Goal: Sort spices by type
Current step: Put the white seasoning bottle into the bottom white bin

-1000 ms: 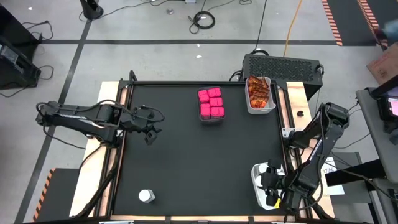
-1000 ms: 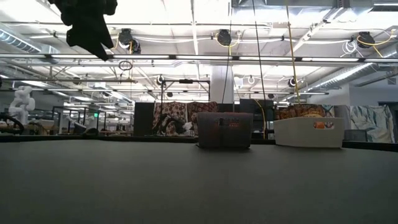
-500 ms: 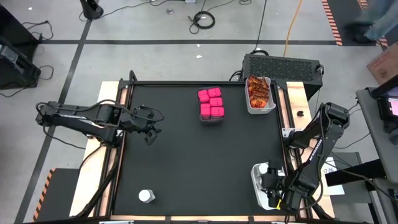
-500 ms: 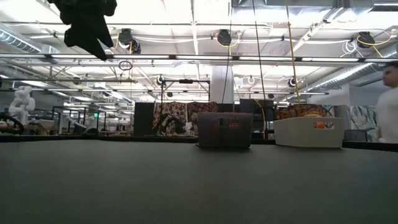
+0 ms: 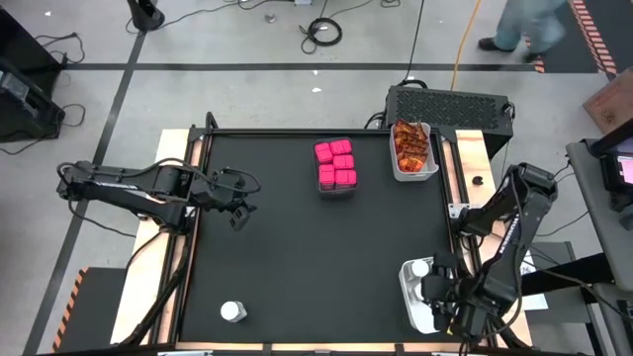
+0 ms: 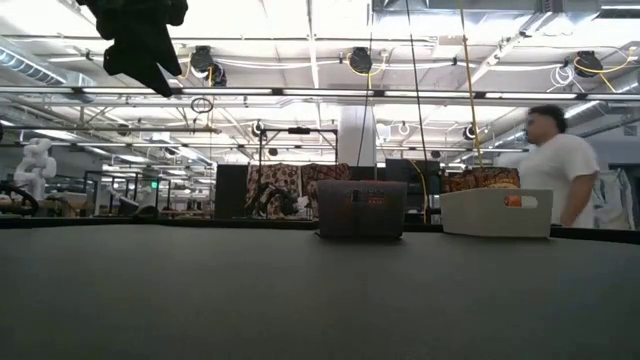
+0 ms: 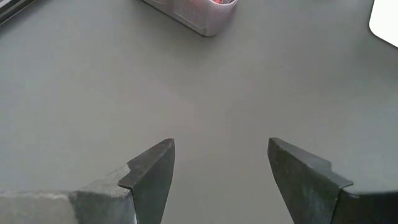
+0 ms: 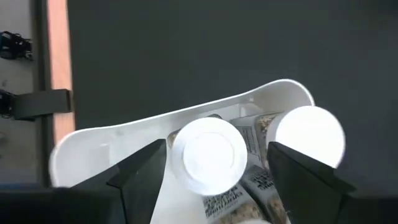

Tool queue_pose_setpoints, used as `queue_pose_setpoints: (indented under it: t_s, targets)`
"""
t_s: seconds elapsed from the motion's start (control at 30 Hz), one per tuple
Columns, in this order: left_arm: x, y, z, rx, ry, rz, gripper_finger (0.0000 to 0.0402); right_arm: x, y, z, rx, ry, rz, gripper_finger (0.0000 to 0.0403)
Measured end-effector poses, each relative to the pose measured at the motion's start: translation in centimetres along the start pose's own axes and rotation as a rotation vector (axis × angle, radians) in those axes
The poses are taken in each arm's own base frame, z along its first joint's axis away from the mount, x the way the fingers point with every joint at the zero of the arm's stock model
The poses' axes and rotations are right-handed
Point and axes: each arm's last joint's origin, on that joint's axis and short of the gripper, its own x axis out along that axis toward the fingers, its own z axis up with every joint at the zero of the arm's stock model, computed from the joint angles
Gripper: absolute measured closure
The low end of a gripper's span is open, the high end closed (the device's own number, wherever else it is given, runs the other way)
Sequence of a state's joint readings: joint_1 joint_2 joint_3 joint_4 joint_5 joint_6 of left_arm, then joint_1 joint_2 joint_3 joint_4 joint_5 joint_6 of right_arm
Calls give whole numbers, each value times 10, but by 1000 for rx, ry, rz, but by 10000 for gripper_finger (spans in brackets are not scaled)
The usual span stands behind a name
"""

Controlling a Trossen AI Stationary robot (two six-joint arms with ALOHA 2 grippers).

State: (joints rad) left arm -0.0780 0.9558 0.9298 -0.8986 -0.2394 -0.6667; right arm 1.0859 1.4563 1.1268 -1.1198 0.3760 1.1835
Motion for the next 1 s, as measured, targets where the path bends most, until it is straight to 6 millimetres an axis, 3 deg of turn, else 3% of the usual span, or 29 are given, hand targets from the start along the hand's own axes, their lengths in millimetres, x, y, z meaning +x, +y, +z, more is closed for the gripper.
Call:
queue_pose_setpoints:
  t_s: [0.27, 0.43, 0.6, 1.0]
  targets:
    - [0, -1, -1, 0, 37, -47, 142, -37, 4, 28, 44, -25, 72, 129]
    - [-2, -10, -8, 25, 146, -191, 142, -40, 4, 58, 59, -105, 153, 129]
    - [-9, -25, -22, 70, 225, -286, 142, -22, 2, 96, 26, -209, 190, 129]
    - [-34, -58, -71, 126, 398, -412, 142, 48, -4, 194, -112, -518, 235, 129]
